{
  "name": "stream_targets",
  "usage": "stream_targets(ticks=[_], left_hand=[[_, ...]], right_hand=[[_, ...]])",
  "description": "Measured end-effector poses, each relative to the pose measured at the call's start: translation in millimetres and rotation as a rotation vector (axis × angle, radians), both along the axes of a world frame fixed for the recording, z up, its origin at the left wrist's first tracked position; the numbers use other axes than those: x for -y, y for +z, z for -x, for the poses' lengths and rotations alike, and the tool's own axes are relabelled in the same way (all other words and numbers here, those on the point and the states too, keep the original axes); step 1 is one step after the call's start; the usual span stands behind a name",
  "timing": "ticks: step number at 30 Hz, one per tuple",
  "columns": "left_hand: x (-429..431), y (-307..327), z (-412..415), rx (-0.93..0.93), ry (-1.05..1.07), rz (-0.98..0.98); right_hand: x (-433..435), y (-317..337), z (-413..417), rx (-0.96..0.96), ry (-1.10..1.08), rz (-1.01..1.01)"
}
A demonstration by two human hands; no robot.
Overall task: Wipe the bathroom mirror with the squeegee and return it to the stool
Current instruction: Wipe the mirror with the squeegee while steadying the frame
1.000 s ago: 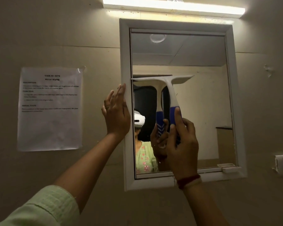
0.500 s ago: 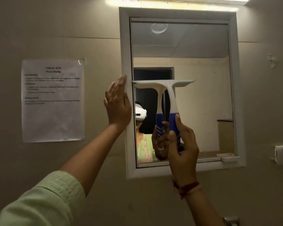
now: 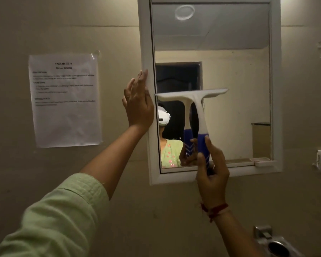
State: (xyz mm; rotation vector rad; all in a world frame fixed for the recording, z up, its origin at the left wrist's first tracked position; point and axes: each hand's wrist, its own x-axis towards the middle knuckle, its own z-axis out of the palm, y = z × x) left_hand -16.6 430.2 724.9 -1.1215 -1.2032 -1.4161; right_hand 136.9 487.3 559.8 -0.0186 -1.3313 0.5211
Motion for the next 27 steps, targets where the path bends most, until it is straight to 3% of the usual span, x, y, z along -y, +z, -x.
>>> stream_targets(ticks=[3,8,11,16,23,27], left_hand=[[-1,-1,1,0.006,0.012,0.002],[-1,1,0,0.009,0.03,0.005],[0,1,0,-0.01,0.05,0.013],[1,0,-2,-0.004,0.069,-0.01],[-2,0,-1,-0.038,0.06,-0.048],[-3,0,0,-0.046,0.075,-0.067]], right_hand=[[6,-30,-2,-0.001,0.06,0.059],[4,7,-6,0.009,0.21,0.093],[-3,7,-7,0.037,0.197,0.093],[5,-52,-9,0.037,0.171,0.135],[0,-4,-11,-0.006,0.247,0.142],[1,-44,-3,0.023,0.216,0.181]])
